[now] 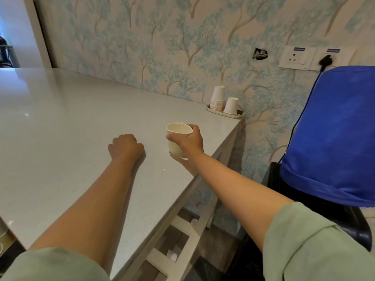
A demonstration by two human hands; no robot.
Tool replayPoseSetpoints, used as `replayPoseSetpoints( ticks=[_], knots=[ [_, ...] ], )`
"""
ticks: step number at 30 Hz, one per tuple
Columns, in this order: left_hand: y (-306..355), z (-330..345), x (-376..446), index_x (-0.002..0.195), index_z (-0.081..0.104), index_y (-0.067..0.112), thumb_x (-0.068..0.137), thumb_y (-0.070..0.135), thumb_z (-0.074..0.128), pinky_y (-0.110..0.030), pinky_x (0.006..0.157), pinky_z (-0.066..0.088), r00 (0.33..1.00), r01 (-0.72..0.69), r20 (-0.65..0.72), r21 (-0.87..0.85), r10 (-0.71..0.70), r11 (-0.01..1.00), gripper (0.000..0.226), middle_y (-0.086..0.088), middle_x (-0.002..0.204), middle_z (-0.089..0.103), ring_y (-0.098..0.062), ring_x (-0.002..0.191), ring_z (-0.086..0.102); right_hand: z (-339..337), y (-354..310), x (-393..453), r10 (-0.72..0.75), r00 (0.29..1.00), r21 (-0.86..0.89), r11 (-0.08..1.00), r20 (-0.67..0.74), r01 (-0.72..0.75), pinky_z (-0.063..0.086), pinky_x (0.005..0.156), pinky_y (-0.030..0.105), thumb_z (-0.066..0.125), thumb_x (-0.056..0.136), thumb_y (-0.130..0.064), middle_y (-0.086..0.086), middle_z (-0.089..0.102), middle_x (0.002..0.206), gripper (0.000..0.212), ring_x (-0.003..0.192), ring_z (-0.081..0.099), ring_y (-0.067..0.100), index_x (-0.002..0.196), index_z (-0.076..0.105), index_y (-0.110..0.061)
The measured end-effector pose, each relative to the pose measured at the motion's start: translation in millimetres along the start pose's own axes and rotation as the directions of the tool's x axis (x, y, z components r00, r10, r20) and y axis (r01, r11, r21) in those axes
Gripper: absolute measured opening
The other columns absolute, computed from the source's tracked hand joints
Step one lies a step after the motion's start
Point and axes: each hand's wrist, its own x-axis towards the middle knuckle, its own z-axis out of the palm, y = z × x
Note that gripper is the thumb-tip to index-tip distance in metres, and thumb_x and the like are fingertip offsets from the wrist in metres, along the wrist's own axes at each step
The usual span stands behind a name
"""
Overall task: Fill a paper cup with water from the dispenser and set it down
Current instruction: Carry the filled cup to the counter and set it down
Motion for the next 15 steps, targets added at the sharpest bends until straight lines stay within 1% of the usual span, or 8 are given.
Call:
replayPoseSetpoints(
  ticks=[2, 4, 6, 9, 12, 13, 14, 15],
  knots=[
    [1.0, 2.2, 1.9, 0.090, 0.067, 0.009, 0.075, 0.010, 0.051, -0.038, 0.088, 0.044, 1.000, 0.009, -0.001, 0.005, -0.009, 1.000, 0.022, -0.012, 0.095, 0.066, -0.033, 0.096, 0.057, 6.5, -0.4, -0.9, 0.018, 1.000, 0.011, 1.000, 0.012, -0.018, 0.055, 0.078, 0.032, 0.082, 0.065, -0.025, -0.012, 0.049, 0.089, 0.061, 0.094, 0.054, 0.018, 0.113, 0.044, -0.023],
    [1.9, 4.2, 3.5, 0.088, 0.066, 0.009, 0.074, 0.009, 0.051, -0.038, 0.088, 0.044, 1.000, 0.013, -0.013, 0.003, -0.013, 1.000, 0.021, -0.012, 0.094, 0.066, -0.032, 0.095, 0.057, 9.5, -1.7, -3.5, 0.037, 0.999, 0.039, 0.999, 0.036, -0.038, 0.049, 0.051, 0.014, 0.081, 0.067, -0.023, -0.007, 0.050, 0.097, 0.062, 0.094, 0.052, 0.018, 0.117, 0.044, -0.023],
    [2.6, 5.4, 4.9, 0.090, 0.066, 0.009, 0.074, 0.009, 0.051, -0.039, 0.090, 0.043, 1.000, 0.017, -0.021, 0.002, -0.017, 1.000, 0.022, -0.012, 0.096, 0.066, -0.033, 0.097, 0.057, 10.0, -1.3, -4.2, 0.058, 0.997, 0.083, 0.995, 0.057, -0.062, 0.038, 0.033, 0.007, 0.079, 0.070, -0.020, -0.004, 0.049, 0.103, 0.063, 0.093, 0.048, 0.018, 0.121, 0.043, -0.021],
    [4.8, 6.2, 5.2, 0.094, 0.066, 0.010, 0.074, 0.009, 0.052, -0.040, 0.093, 0.042, 1.000, 0.021, -0.014, 0.015, -0.021, 1.000, 0.024, -0.012, 0.099, 0.065, -0.032, 0.101, 0.056, 8.9, 2.0, 0.1, 0.056, 0.996, 0.111, 0.992, 0.064, -0.063, 0.032, 0.028, 0.004, 0.079, 0.071, -0.018, -0.003, 0.048, 0.104, 0.064, 0.091, 0.047, 0.018, 0.123, 0.043, -0.019],
    [5.9, 7.1, 6.5, 0.091, 0.066, 0.009, 0.074, 0.009, 0.051, -0.041, 0.094, 0.044, 0.999, 0.035, -0.017, 0.023, -0.034, 0.999, 0.023, -0.012, 0.096, 0.066, -0.032, 0.098, 0.057, 8.6, 5.0, 1.5, 0.045, 0.997, 0.096, 0.994, 0.060, -0.051, 0.040, 0.035, 0.005, 0.079, 0.070, -0.020, -0.004, 0.048, 0.104, 0.066, 0.091, 0.049, 0.017, 0.125, 0.042, -0.020],
    [6.3, 6.3, 4.8, 0.091, 0.066, 0.009, 0.073, 0.009, 0.051, -0.041, 0.094, 0.044, 0.999, 0.040, -0.015, 0.021, -0.039, 0.999, 0.023, -0.012, 0.095, 0.066, -0.031, 0.097, 0.057, 9.0, 5.8, 1.3, 0.036, 0.998, 0.070, 0.997, 0.046, -0.039, 0.048, 0.046, 0.010, 0.080, 0.068, -0.023, -0.005, 0.048, 0.105, 0.070, 0.096, 0.051, 0.019, 0.125, 0.041, -0.021],
    [5.8, 7.1, 5.1, 0.091, 0.066, 0.009, 0.074, 0.009, 0.052, -0.042, 0.094, 0.044, 0.999, 0.037, -0.021, 0.024, -0.037, 0.999, 0.022, -0.012, 0.095, 0.066, -0.031, 0.096, 0.057, 9.8, 7.5, 2.2, 0.020, 0.999, 0.042, 0.999, 0.033, -0.022, 0.055, 0.064, 0.020, 0.082, 0.065, -0.027, -0.005, 0.048, 0.107, 0.075, 0.103, 0.053, 0.021, 0.127, 0.040, -0.022],
    [6.5, 5.3, 4.0, 0.091, 0.066, 0.009, 0.074, 0.009, 0.052, -0.042, 0.094, 0.044, 0.999, 0.038, -0.021, 0.007, -0.037, 0.999, 0.022, -0.012, 0.095, 0.066, -0.031, 0.097, 0.057, 11.1, 7.6, 2.1, 0.014, 1.000, 0.009, 1.000, 0.025, -0.014, 0.055, 0.083, 0.033, 0.083, 0.063, -0.030, -0.005, 0.049, 0.110, 0.081, 0.109, 0.052, 0.023, 0.129, 0.038, -0.023]
  ],
)
